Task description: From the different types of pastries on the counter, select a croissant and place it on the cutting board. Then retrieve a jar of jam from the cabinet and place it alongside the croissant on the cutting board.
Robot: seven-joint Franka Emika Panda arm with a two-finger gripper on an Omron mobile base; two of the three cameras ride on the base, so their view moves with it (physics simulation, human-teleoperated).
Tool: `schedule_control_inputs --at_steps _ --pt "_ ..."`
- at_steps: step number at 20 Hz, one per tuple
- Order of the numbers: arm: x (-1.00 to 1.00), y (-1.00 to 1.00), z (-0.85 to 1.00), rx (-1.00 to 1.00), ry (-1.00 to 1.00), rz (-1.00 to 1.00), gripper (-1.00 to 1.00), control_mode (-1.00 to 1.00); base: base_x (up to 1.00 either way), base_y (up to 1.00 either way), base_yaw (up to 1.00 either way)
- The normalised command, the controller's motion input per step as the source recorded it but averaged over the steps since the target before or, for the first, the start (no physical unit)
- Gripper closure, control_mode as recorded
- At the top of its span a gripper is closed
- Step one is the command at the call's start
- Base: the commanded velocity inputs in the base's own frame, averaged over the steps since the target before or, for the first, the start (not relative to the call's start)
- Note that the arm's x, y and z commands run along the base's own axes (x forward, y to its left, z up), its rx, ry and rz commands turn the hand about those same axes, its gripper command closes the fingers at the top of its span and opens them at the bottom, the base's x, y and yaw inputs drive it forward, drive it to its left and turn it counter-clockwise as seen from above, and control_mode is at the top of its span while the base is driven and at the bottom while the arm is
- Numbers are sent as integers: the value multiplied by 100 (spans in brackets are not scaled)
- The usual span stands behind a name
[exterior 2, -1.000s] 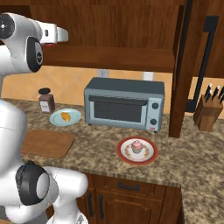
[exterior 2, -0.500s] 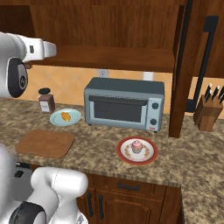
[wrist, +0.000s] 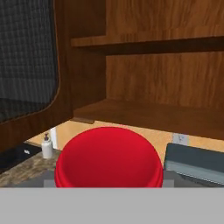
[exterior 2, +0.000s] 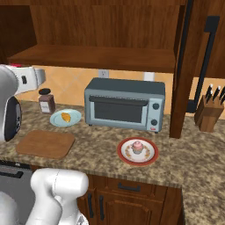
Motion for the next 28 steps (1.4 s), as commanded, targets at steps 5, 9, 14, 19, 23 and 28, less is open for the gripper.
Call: schedule_control_inputs --at_steps 5,9,14,19,23,28 --pt "-100 0 -35 -1 0 34 100 -100 0 0 0" --pt "-100 0 -41 -4 0 40 100 -100 0 0 0" --pt "-100 0 -42 -8 0 41 100 -100 0 0 0" --pt "-27 0 -18 -3 -2 15 100 -100 0 0 0" --pt "20 0 -73 -2 -19 0 100 -100 0 0 0" --pt "3 0 -97 0 -20 0 100 -100 0 0 0"
